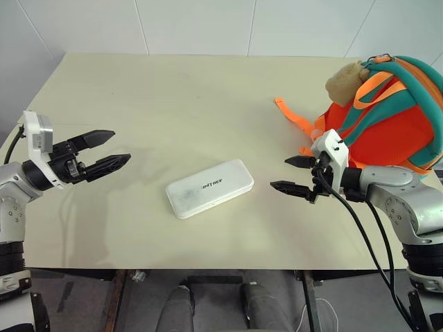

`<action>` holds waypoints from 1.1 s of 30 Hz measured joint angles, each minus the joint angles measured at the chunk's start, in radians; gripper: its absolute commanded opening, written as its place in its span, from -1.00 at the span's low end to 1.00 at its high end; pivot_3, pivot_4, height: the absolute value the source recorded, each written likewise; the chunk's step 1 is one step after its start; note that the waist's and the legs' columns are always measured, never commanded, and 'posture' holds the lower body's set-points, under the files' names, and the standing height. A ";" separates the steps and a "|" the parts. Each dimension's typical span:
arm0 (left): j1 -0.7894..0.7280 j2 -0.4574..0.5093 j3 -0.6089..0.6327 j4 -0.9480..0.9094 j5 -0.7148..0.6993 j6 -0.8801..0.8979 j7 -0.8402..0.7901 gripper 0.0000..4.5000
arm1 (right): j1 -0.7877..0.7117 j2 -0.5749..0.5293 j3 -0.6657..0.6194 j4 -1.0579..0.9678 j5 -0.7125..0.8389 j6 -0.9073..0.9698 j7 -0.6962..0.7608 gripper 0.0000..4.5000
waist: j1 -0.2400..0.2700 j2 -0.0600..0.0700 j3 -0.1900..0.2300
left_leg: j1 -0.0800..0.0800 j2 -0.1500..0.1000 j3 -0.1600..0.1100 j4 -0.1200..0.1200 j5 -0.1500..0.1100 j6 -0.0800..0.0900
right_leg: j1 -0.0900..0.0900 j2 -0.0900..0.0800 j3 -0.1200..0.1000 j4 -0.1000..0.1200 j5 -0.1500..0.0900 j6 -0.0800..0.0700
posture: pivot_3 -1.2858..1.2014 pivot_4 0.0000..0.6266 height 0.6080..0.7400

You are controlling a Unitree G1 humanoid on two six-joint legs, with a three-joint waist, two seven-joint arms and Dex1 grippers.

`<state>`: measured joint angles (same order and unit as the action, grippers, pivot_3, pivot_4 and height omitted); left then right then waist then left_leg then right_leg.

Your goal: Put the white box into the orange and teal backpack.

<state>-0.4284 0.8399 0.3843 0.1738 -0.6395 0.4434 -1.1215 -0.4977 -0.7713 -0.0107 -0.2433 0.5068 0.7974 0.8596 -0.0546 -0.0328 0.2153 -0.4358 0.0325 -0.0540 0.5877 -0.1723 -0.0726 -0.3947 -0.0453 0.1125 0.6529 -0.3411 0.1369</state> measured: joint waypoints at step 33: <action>0.172 -0.008 -0.150 -0.204 0.000 0.424 0.184 -0.99 | -0.200 0.298 0.243 0.465 -0.387 -0.285 -0.224 -1.00 | -0.005 0.000 0.000 | 0.001 0.000 0.000 0.001 0.000 0.000 | 0.000 0.001 0.001 0.002 0.000 0.000 | 0.03 -0.52 1.00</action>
<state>-0.2567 0.8322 0.2345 -0.0297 -0.6399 0.8672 -0.9373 -0.6976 -0.4736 0.2320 0.2213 0.1201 0.5127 0.6356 -0.0596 -0.0330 0.2151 -0.4346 0.0328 -0.0539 0.5882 -0.1723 -0.0726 -0.3949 -0.0446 0.1132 0.6548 -0.3409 0.1367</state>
